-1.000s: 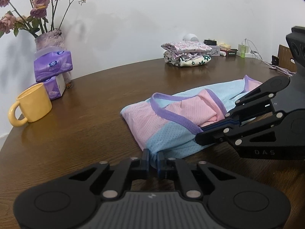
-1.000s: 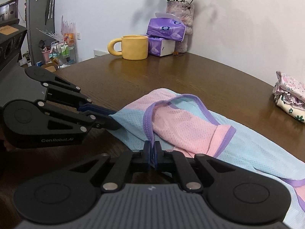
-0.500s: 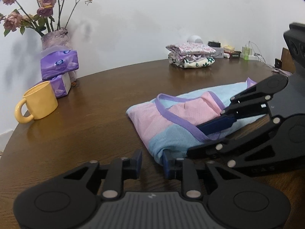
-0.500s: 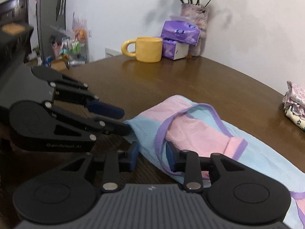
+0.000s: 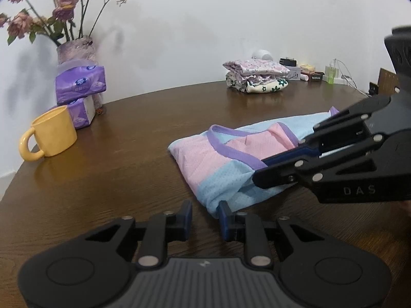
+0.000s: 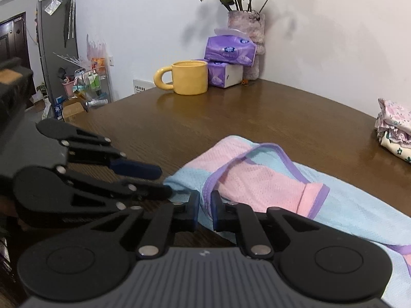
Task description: Fold clothes
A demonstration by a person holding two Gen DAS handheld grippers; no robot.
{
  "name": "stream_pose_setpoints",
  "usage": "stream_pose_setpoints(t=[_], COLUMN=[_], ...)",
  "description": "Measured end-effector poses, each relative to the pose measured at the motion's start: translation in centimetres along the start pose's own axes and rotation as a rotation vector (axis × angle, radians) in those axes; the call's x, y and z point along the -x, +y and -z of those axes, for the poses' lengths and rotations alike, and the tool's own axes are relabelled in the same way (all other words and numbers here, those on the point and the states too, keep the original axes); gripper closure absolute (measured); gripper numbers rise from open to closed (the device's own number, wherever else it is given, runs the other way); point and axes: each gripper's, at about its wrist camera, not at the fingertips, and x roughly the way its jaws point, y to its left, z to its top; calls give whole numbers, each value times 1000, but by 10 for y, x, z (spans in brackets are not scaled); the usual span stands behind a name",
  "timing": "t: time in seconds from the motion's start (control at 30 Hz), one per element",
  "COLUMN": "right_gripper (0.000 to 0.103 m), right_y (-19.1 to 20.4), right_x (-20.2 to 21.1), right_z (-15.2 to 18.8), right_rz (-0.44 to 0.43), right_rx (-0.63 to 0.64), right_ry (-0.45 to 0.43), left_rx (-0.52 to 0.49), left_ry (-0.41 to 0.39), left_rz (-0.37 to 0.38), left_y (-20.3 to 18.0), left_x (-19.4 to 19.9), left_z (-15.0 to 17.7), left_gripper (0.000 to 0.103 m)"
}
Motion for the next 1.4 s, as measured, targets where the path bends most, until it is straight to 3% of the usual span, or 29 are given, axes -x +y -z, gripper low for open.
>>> stream_pose_setpoints(t=[0.1,0.23,0.43,0.6,0.73,0.97,1.13,1.3,1.4], right_gripper=[93,77,77,82,100,102,102,102,102], right_y=[2,11,37,53,58,55,54,50,48], right_x=[0,9,16,-2,-13,-6,-5,-4,-3], right_z=[1,3,3,6,6,7,9,7,7], right_rz=[14,58,66,104,108,87,79,70,65], right_rx=[13,62,262,434,519,494,472,415,382], right_ry=[17,-10,-14,32,79,84,81,68,64], left_rx=[-24,-27,-42,-32,-11,1,-37,-70,-75], left_ry=[-13,-25,-30,-37,-45,-38,-27,-3,1], left_rz=[-1,-9,0,4,8,9,23,32,18], left_y=[-4,-3,-6,-4,0,5,-1,-6,-8], left_x=[2,5,5,6,9,13,15,6,1], left_z=[2,3,3,4,4,7,6,3,3], left_gripper=[98,98,98,100,102,101,92,91,99])
